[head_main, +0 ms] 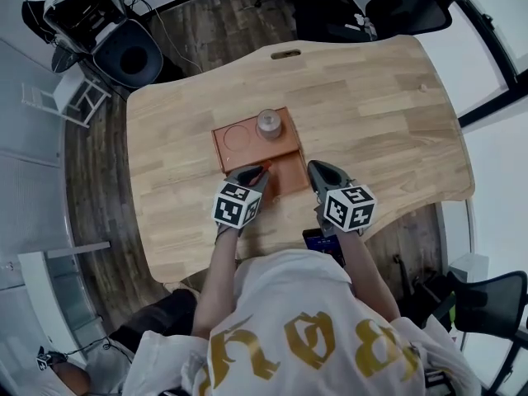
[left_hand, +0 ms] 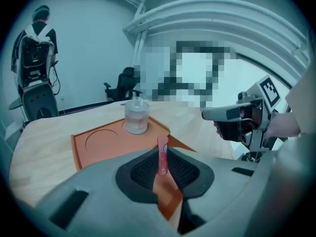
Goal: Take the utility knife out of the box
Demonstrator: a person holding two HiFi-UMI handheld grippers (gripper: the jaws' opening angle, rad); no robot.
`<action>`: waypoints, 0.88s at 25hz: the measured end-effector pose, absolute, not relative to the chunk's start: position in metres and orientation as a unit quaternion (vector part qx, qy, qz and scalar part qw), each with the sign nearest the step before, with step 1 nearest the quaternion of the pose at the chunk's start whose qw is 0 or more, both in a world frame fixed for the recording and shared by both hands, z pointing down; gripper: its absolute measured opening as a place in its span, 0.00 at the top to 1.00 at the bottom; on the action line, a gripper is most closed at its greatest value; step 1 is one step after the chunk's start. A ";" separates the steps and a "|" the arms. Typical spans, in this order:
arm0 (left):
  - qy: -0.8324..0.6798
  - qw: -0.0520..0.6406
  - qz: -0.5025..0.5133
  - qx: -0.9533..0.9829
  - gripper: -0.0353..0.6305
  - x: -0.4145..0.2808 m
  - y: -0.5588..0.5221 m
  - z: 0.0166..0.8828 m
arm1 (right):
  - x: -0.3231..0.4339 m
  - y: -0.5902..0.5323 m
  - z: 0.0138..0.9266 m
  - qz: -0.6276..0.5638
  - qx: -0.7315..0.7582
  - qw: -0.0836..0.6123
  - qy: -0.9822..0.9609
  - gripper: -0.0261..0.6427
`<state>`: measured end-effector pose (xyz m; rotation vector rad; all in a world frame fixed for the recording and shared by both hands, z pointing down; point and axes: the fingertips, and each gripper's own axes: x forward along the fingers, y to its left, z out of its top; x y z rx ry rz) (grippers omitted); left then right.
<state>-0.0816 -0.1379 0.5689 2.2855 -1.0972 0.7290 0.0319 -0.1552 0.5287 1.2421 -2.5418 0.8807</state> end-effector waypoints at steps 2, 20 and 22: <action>-0.415 0.250 0.242 0.841 0.86 -0.084 -0.138 0.557 | 0.032 -0.153 0.524 0.290 0.418 0.087 -0.856 0.94; -0.509 0.171 0.094 0.838 0.86 -0.115 -0.122 0.462 | 0.017 -0.137 0.467 0.189 0.427 0.089 -0.880 0.94; -0.510 0.170 0.088 0.839 0.86 -0.117 -0.118 0.456 | 0.014 -0.132 0.462 0.184 0.426 0.088 -0.882 0.94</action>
